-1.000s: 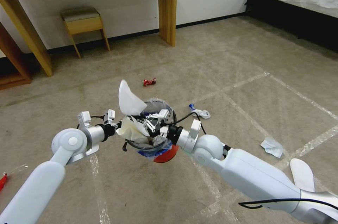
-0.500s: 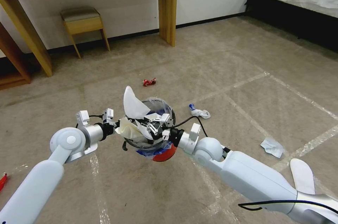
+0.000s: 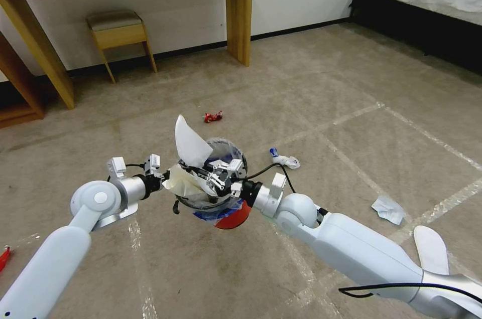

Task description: Pick up the trash bin and place the garbage on the floor into it.

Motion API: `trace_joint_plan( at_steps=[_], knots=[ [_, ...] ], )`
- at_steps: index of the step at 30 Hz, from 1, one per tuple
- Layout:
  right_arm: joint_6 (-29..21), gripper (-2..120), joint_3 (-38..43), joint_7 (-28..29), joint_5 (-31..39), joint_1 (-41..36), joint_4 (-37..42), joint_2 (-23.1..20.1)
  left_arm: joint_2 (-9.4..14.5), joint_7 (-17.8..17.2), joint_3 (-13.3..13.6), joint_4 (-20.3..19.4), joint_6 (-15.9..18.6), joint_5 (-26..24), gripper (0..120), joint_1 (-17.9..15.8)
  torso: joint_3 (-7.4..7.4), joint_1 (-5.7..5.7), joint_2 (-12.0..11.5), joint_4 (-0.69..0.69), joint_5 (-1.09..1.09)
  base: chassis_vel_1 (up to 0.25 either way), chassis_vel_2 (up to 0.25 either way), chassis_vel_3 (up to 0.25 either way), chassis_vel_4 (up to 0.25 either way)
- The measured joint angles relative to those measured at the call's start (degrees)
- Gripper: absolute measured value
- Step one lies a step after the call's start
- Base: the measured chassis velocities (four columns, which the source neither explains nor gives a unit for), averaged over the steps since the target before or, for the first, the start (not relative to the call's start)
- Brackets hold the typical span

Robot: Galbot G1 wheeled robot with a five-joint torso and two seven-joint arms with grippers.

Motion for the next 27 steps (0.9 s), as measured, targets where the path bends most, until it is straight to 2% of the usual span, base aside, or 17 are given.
trace_joint_plan(
  at_steps=[1, 4, 6, 9, 10, 13, 15, 16, 17, 27],
  knots=[
    [0.0, 39, 0.1, 0.0, 0.0, 0.0, 0.1, -0.1, 0.1, 0.1, -0.1, -0.1, 0.0, 0.1, 1, 0.2, 0.00, 0.00, 0.0, 0.01, 0.00, 0.000, 0.000, 0.000, 0.000],
    [0.0, 42, 0.1, 0.0, 0.0, -0.1, 0.2, -0.2, 0.2, 0.2, -0.2, -0.1, 0.0, 0.1, 1, 0.3, 0.00, 0.00, 0.0, 0.01, 0.00, 0.000, 0.000, 0.000, 0.000],
    [0.0, 57, 0.5, 0.0, 0.1, -0.1, 0.7, -0.7, 0.4, 0.3, -0.4, -0.1, 0.0, 0.2, 1, 0.4, 0.00, 0.00, 0.0, 0.00, 0.00, 0.000, 0.000, 0.000, 0.000],
    [0.0, 63, 0.6, 0.0, 0.1, -0.1, 0.8, -0.8, 0.5, 0.3, -0.4, -0.1, 0.0, 0.2, 1, 0.4, 0.00, 0.00, 0.0, 0.00, 0.00, 0.000, 0.000, 0.000, 0.000],
    [0.0, 72, 0.8, 0.0, 0.1, -0.2, 0.8, -1.0, 0.5, 0.3, -0.4, 0.0, 0.0, 0.2, 1, 0.3, 0.00, 0.00, 0.0, 0.00, 0.00, 0.000, 0.000, 0.000, 0.000],
    [0.0, 77, 1.0, -0.1, 0.0, -0.5, 0.9, -1.1, 0.5, 0.3, -0.4, 0.0, 0.0, 0.3, 1, 0.3, 0.00, 0.00, 0.0, 0.00, 0.00, 0.000, 0.000, 0.000, 0.000],
    [0.0, 90, 1.5, -0.1, -0.2, -1.1, 1.1, -1.2, 0.5, 0.4, -0.4, 0.0, -0.1, 0.5, 1, 0.5, 0.00, 0.00, 0.0, 0.00, 0.00, 0.000, 0.000, 0.000, 0.000],
    [0.0, 90, 1.5, -0.1, -0.2, -1.1, 1.1, -1.2, 0.5, 0.4, -0.4, 0.0, -0.1, 0.5, 1, 0.5, 0.00, 0.00, 0.0, 0.00, 0.00, 0.000, 0.000, 0.000, 0.000],
    [0.0, 96, 1.8, -0.1, -0.2, -1.3, 1.3, -1.2, 0.5, 0.4, -0.4, 0.0, -0.1, 0.7, 1, 0.6, 0.00, 0.00, 0.0, 0.00, 0.00, 0.000, 0.000, 0.000, 0.000],
    [-0.4, 100, 2.4, 0.9, 1.0, -0.2, 3.1, -2.4, 0.0, 0.4, -0.1, 0.1, -0.1, 2.6, 1, 1.1, 0.00, 0.00, 0.0, 0.00, 0.00, 0.000, 0.000, 0.000, 0.000]
  ],
)
